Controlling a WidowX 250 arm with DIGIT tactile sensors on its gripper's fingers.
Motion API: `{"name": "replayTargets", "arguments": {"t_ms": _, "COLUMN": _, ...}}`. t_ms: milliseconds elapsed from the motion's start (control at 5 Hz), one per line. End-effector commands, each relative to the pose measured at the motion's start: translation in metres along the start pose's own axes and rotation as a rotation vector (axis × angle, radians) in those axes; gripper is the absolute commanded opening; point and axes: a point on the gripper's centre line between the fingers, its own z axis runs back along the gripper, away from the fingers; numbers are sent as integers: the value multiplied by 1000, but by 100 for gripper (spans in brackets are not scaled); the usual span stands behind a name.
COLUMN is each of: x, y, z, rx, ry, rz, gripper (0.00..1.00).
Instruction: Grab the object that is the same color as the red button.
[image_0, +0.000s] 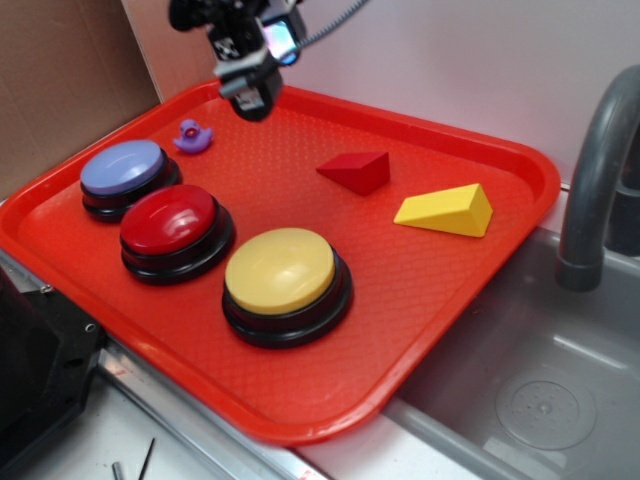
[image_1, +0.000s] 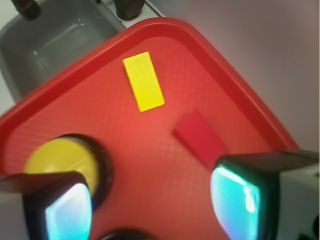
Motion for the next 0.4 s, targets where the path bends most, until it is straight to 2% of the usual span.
{"name": "replayTargets", "arguments": {"t_ms": 0, "x": 20, "y": 32, "z": -26, "rx": -20, "ry": -53, "rz": -104, "gripper": 100}}
{"name": "replayTargets", "arguments": {"t_ms": 200, "x": 16, "y": 44, "z": -41, "rx": -106, "ry": -52, "rz": -172, "gripper": 100}}
